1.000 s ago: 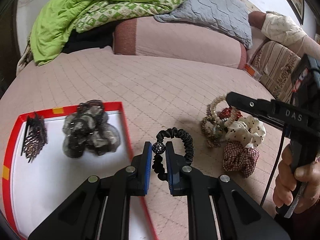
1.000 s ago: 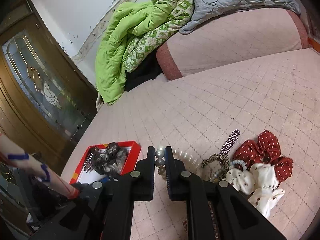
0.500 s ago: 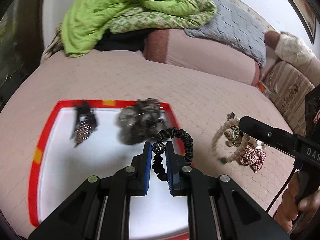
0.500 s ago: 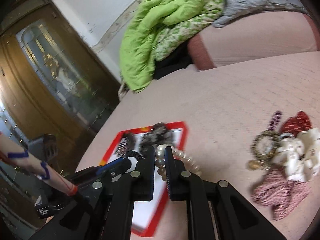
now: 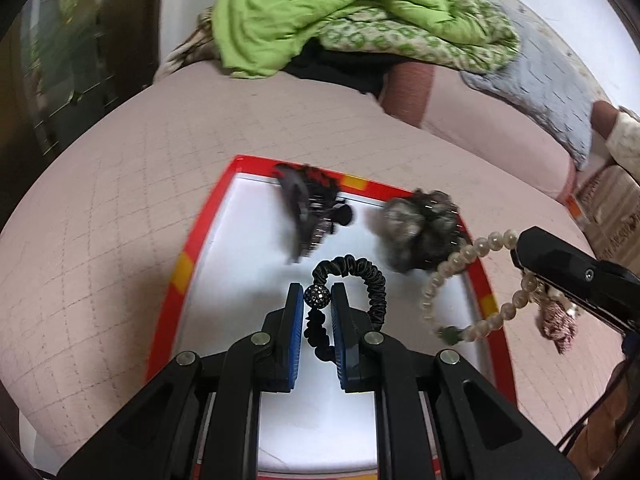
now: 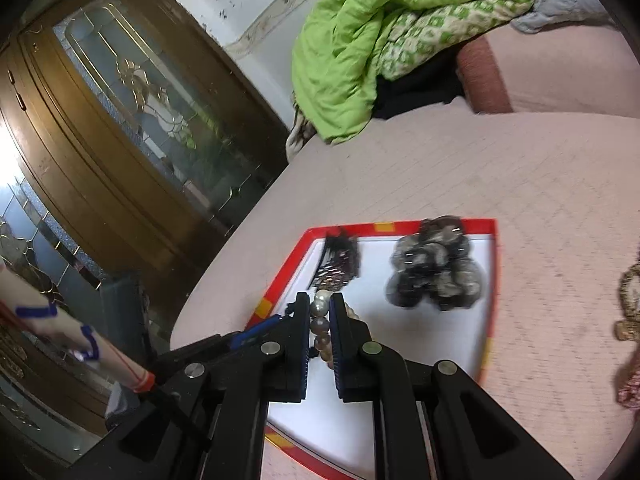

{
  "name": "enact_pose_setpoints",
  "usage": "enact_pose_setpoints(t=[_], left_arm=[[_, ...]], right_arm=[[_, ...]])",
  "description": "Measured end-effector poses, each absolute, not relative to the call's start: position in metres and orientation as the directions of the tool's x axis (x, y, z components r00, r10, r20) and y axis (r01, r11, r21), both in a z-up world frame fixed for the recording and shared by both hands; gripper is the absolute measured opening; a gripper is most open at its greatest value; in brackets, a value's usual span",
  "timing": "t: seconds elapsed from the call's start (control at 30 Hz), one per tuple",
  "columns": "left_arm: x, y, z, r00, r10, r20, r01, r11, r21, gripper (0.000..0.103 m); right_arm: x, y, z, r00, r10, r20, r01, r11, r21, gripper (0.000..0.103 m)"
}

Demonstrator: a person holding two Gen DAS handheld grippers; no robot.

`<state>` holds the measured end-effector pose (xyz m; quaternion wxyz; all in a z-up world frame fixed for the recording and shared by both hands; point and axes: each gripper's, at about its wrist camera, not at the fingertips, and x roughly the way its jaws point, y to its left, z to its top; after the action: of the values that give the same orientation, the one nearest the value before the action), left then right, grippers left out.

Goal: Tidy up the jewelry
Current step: 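Carry the hair tie and pearl bracelet into the tray and lower them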

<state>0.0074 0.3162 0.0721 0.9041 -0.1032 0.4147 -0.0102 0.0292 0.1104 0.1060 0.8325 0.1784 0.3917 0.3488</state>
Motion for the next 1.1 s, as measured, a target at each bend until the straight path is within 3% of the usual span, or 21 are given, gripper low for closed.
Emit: enact_pose_setpoints(t=[0.4, 1.1], left_arm=[[0.024, 0.339, 0.052, 0.615, -0.013, -0.788, -0.163, 0.976, -0.143, 0.013], [0.042, 0.344, 0.036, 0.581, 0.000, -0.814, -0.199, 0.970, -0.141, 0.013]], right_arm=[[0.057, 0.162, 0.085, 0.401, 0.722, -0.564, -0.426, 0.692, 0.583, 0.010], [0.070, 0.143, 0.050, 0.442, 0.580, -0.684, -0.352, 0.814, 0.462, 0.011]])
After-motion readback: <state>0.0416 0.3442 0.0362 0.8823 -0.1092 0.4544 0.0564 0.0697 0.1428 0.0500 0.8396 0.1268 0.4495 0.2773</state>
